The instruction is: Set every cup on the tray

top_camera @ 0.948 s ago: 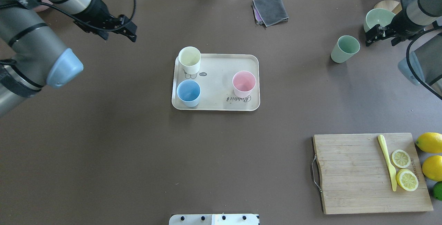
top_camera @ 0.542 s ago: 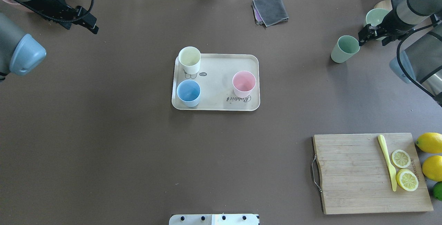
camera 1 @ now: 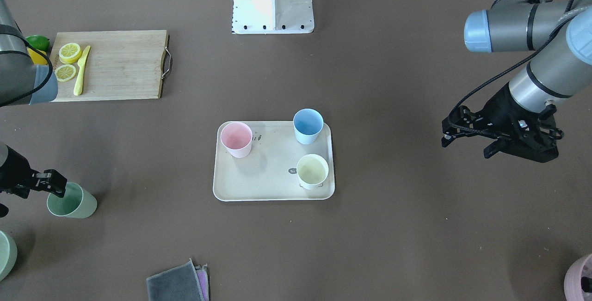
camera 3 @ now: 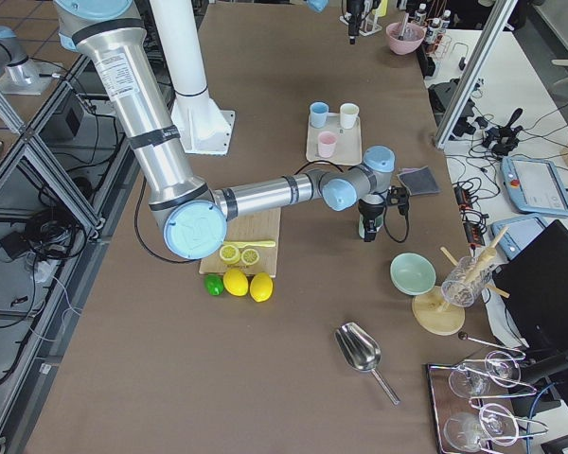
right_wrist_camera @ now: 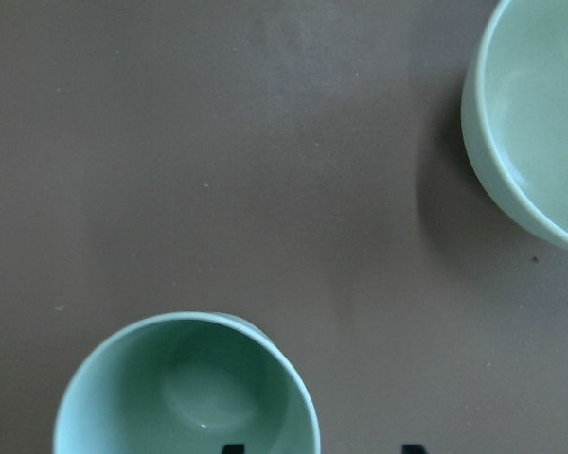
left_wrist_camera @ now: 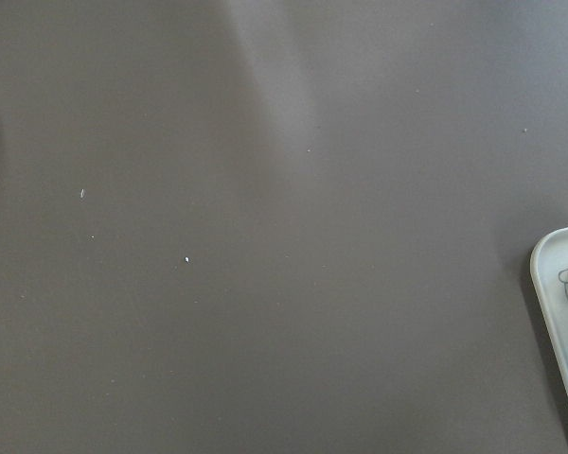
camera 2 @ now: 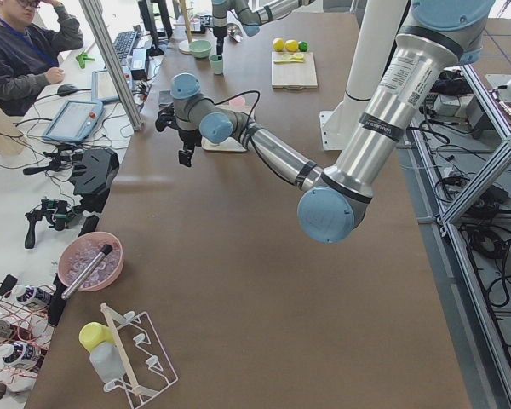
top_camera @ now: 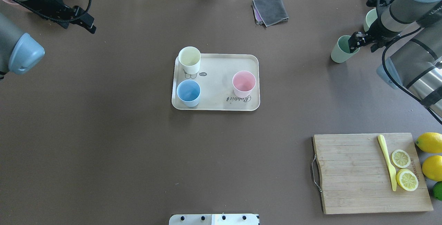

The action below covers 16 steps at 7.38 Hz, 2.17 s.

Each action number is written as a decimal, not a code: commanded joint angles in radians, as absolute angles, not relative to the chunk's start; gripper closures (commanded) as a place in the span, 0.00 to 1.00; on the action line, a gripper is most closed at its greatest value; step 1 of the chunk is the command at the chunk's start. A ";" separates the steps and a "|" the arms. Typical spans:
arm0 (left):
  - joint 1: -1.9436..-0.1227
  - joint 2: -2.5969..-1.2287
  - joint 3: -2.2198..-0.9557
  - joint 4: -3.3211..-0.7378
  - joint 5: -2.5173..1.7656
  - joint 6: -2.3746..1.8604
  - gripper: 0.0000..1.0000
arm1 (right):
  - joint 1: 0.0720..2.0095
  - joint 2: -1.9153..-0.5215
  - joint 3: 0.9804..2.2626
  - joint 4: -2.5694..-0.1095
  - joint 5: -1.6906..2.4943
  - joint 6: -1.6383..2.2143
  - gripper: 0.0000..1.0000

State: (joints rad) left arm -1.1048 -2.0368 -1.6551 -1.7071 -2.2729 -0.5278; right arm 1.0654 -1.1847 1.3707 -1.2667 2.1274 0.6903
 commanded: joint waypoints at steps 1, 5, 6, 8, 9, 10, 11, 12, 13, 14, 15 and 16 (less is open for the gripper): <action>-1.103 -2.037 -1.654 -1.710 -2.272 -0.528 0.03 | 1.042 -1.181 1.370 -1.266 2.121 0.701 1.00; -1.100 -2.031 -1.657 -1.712 -2.272 -0.528 0.03 | 1.023 -1.060 1.382 -1.267 2.131 0.924 1.00; -1.100 -2.031 -1.655 -1.712 -2.272 -0.528 0.03 | 0.978 -1.022 1.382 -1.266 2.128 1.018 1.00; -1.100 -2.031 -1.657 -1.712 -2.272 -0.528 0.03 | 0.873 -0.933 1.384 -1.267 2.061 1.176 1.00; -1.100 -2.031 -1.657 -1.712 -2.272 -0.528 0.03 | 0.815 -0.893 1.382 -1.267 2.019 1.263 1.00; -1.100 -2.031 -1.657 -1.713 -2.272 -0.529 0.03 | 0.775 -0.846 1.381 -1.275 2.000 1.352 1.00; -1.100 -2.031 -1.657 -1.713 -2.272 -0.529 0.03 | 0.746 -0.829 1.376 -1.276 1.965 1.373 1.00; -1.100 -2.031 -1.657 -1.713 -2.272 -0.531 0.03 | 0.741 -0.824 1.376 -1.275 1.964 1.384 0.90; -1.100 -2.031 -1.657 -1.713 -2.272 -0.532 0.03 | 0.741 -0.825 1.376 -1.278 1.963 1.385 0.45; -1.098 -2.029 -1.658 -1.713 -2.272 -0.537 0.03 | 0.741 -0.827 1.371 -1.282 1.938 1.388 0.01; -1.097 -2.031 -1.658 -1.713 -2.272 -0.538 0.03 | 0.745 -0.828 1.371 -1.290 1.916 1.375 0.00; -1.095 -2.029 -1.658 -1.713 -2.272 -0.537 0.03 | 0.779 -0.830 1.379 -1.292 1.928 1.349 0.00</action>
State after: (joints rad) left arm -1.0971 -2.0303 -1.6579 -1.7135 -2.2718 -0.5368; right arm 0.7522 -0.8282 1.3740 -1.2870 1.9299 1.3723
